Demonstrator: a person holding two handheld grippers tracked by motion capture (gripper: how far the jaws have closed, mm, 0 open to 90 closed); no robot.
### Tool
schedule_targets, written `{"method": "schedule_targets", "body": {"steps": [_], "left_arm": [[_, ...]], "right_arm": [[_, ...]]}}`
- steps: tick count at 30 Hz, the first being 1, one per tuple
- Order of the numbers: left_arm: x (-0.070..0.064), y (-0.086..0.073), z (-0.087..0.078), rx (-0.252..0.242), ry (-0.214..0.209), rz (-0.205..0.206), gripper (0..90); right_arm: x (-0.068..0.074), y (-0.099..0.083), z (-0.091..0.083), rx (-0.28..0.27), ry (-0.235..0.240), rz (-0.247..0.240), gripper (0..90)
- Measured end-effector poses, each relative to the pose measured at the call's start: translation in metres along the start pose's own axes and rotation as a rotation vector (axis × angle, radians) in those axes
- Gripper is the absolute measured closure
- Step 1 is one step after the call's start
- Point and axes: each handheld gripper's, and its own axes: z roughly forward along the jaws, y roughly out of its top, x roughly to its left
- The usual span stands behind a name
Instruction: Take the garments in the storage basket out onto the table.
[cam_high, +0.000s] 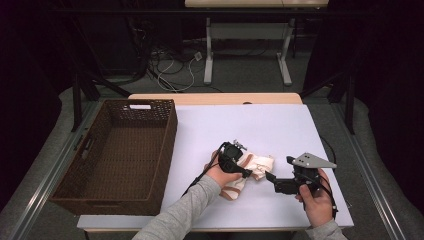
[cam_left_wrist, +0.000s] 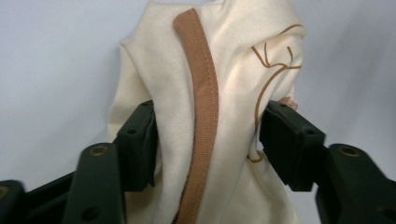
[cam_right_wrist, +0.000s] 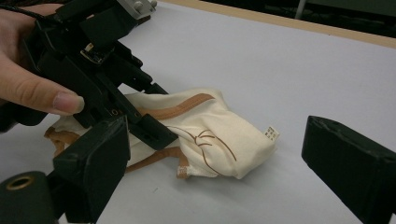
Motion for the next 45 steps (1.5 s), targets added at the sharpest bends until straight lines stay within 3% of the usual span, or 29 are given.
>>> {"method": "schedule_targets", "body": {"steps": [8,11,17,23,32,37,39,45], "left_arm": [[0.001,0.000,-0.007,-0.046,0.031,-0.021,17.6],[0.000,-0.001,-0.014,-0.063,0.065,0.000,15.1],[0.002,-0.006,-0.027,-0.118,0.071,-0.027,0.3],[0.006,-0.020,-0.046,-0.206,0.069,-0.099,0.4],[0.007,-0.041,-0.073,-0.278,0.059,-0.080,0.4],[0.006,-0.054,-0.086,-0.303,0.072,-0.034,0.4],[0.007,-0.059,-0.088,-0.322,0.067,-0.049,0.4],[0.011,-0.071,-0.091,-0.314,0.064,-0.044,0.4]], "right_arm": [[0.000,0.000,0.000,-0.001,-0.003,-0.002,7.7],[0.000,0.000,0.000,0.001,-0.003,-0.006,7.7],[0.000,-0.001,0.001,-0.004,-0.006,-0.006,7.7],[0.001,-0.002,0.001,0.007,-0.005,-0.008,7.7],[0.003,-0.004,0.006,0.014,-0.004,-0.011,7.7],[0.004,-0.005,0.007,0.025,-0.004,-0.022,7.7],[0.005,-0.006,0.007,0.020,-0.002,-0.015,7.7],[0.005,-0.010,0.011,0.032,0.001,-0.017,7.7]]}}
